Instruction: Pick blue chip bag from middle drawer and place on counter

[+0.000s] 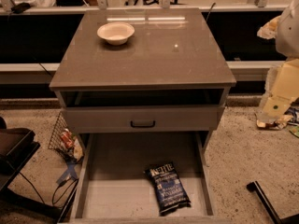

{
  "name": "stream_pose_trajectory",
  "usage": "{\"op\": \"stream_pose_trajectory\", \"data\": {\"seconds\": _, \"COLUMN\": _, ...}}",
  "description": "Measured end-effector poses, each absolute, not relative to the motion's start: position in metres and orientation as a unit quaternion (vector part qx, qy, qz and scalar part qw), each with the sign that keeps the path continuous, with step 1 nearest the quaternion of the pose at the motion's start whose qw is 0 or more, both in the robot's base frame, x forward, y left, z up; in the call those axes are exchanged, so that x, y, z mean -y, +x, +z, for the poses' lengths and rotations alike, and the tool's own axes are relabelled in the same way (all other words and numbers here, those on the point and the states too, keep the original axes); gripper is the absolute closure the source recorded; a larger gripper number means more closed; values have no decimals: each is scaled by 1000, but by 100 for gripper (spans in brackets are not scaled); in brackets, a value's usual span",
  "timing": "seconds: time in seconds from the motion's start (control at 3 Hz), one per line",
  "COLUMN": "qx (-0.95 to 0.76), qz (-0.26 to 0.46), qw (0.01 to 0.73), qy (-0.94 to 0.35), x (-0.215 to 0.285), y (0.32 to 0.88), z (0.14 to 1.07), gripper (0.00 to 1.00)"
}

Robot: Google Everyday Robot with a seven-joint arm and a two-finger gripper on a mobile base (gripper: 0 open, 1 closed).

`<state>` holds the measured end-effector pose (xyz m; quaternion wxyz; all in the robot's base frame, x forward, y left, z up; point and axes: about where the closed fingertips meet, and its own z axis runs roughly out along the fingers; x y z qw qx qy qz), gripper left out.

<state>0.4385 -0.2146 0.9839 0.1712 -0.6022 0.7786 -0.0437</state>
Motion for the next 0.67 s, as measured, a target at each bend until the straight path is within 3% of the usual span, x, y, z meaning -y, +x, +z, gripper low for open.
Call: {"op": "stream_pose_trajectory", "data": {"seconds": 0.67, "qx": -780, "qz": -16, "qw": 193, "qy": -595, "x": 202, "y": 432, "z": 927, "gripper": 0}}
